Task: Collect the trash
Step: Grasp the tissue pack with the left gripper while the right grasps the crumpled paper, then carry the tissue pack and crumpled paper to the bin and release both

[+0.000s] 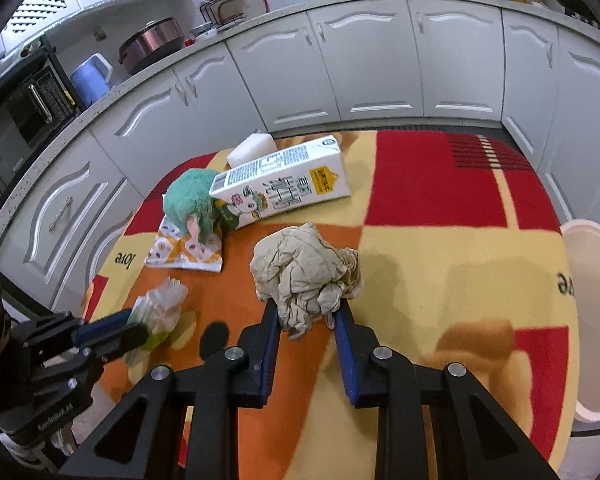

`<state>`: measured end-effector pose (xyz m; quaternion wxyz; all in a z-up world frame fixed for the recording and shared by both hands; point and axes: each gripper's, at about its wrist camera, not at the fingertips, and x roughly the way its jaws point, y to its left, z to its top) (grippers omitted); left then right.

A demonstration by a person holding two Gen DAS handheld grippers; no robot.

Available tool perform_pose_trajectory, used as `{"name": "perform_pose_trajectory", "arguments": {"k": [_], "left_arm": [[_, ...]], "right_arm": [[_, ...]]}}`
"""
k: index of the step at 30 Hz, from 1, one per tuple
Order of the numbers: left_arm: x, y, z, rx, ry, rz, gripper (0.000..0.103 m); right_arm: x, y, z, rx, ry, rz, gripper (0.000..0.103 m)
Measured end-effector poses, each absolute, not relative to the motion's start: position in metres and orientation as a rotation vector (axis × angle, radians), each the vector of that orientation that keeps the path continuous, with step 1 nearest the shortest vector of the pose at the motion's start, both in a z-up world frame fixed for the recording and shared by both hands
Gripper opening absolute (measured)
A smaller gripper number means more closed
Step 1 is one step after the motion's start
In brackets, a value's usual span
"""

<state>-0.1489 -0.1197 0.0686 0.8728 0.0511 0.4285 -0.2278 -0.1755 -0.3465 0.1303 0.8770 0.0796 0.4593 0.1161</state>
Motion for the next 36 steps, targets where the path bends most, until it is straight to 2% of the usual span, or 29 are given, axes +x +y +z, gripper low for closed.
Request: {"name": "perform_pose_trajectory", "arguments": {"k": [9,12,13,14,15,16,18,20,26,31,36], "left_arm": [[-0.154,-0.126,0.061,0.084,0.934,-0.504,0.011],[-0.151,-0.126,0.054,0.058,0.968,-0.531,0.015],[-0.151,-0.126,0.054,0.063,0.972,-0.532,0.026],[-0.151,-0.126,0.053,0.073,0.971,-0.531,0.045],[-0.152,-0.127,0.053,0.081,0.968,-0.534,0.052],[-0.153,-0.127,0.054,0.083,0.965,-0.539,0.058],[-0.153,-0.127,0.055,0.088,0.960,-0.544,0.058],[-0.152,-0.128,0.053,0.112,0.957,-0.529,0.063],[-0.142,-0.138,0.037,0.215,0.974,-0.503,0.063],[-0.137,-0.138,0.034,0.190,0.973,-0.509,0.063],[-0.138,-0.141,0.035,0.183,0.977,-0.511,0.044]], "right_arm": [[-0.195,-0.364,0.132,0.173,0.954,0.222,0.025],[-0.198,-0.368,0.130,0.170,0.960,0.214,0.025],[-0.198,-0.368,0.130,0.171,0.961,0.214,0.025],[-0.199,-0.369,0.129,0.175,0.963,0.215,0.025],[-0.199,-0.369,0.129,0.177,0.965,0.216,0.025],[-0.199,-0.370,0.128,0.179,0.967,0.217,0.025],[-0.199,-0.370,0.128,0.179,0.969,0.219,0.025],[-0.198,-0.369,0.127,0.179,0.973,0.225,0.025],[-0.197,-0.366,0.126,0.172,0.980,0.235,0.025],[-0.196,-0.366,0.125,0.171,0.984,0.229,0.025],[-0.196,-0.366,0.125,0.170,0.983,0.229,0.025]]}}
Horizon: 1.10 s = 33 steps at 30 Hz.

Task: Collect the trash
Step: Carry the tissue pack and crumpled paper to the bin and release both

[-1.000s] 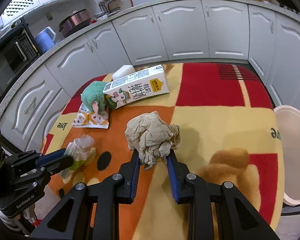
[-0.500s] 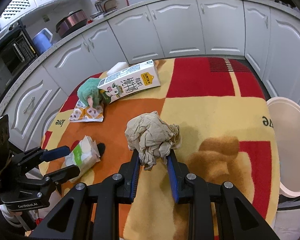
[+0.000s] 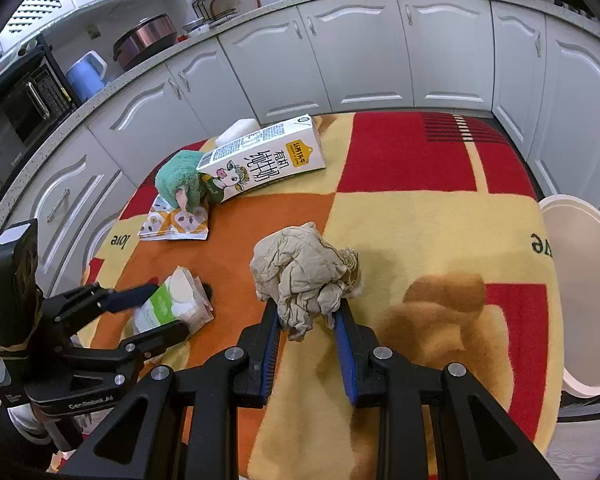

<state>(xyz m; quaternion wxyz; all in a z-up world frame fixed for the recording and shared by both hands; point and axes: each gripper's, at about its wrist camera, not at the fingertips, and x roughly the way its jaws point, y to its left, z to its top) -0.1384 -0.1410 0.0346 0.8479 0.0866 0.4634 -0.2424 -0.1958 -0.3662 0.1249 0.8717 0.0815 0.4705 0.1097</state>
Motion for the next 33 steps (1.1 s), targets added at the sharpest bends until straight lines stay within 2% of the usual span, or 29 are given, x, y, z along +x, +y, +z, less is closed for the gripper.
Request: {"name": "perform_pose_trajectory", "arguments": {"k": [2,5,18,33], "left_arm": [[-0.141,-0.142,0.040,0.184,0.966,-0.510,0.033],[-0.142,-0.144,0.049,0.175,0.950,-0.513,0.028],[-0.145,-0.185,0.084,0.153,0.872,-0.585,0.027],[-0.134,-0.292,0.091,0.193,0.863,-0.717,0.027]], "right_arm": [[-0.196,-0.367,0.125,0.172,0.980,0.228,0.025],[-0.197,-0.371,0.128,0.178,0.971,0.224,0.025],[-0.212,-0.408,0.148,0.201,0.911,0.165,0.025],[-0.236,-0.500,0.160,0.233,0.881,-0.006,0.025]]}}
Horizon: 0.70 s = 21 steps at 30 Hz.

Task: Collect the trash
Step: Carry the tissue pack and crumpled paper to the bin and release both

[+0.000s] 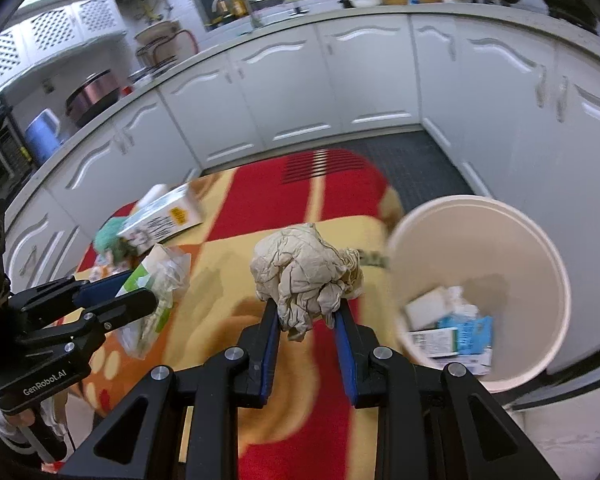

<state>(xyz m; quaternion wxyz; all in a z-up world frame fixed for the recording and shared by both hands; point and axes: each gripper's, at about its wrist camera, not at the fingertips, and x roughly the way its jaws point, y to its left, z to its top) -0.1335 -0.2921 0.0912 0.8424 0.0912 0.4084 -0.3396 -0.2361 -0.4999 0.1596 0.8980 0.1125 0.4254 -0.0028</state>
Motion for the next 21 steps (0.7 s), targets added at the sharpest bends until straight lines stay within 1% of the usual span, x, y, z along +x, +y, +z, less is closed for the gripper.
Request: {"name": "perform_pose_trajectory", "arguments": {"k": [11,21], "left_arm": [[-0.111,-0.372,0.080,0.193,0.906,-0.797,0.027],[-0.098,-0.425,0.072,0.213,0.925,-0.833,0.027]], "right_arm": [[-0.242,-0.577,0.149,0.294,0.896,-0.155,0.025],[-0.243,-0.616,0.129,0.342,0.933,-0.217,0.025]]}}
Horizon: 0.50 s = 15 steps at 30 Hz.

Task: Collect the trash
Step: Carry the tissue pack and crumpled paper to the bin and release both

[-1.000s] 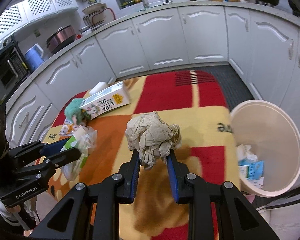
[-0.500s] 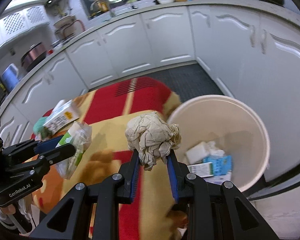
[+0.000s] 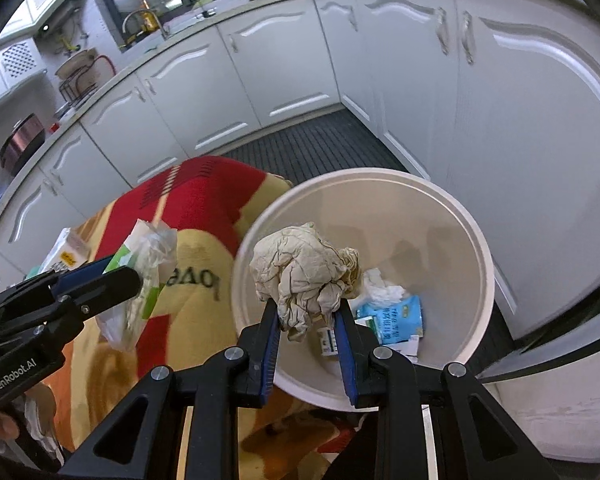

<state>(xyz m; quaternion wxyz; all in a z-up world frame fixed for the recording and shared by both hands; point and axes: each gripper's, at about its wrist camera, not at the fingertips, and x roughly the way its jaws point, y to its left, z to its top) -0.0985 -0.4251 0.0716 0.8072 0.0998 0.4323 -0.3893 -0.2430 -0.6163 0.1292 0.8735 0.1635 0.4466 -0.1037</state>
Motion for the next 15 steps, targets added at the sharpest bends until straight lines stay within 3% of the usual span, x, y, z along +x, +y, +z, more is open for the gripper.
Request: {"name": "perform_pose_trajectory", "arguments": {"k": [15], "left_arm": [[-0.090,-0.454,0.057,0.218,0.958,-0.844,0.027]], "right_arm": [[-0.241,-0.634,0.116,0.362,0.968,-0.266,0.025]]}}
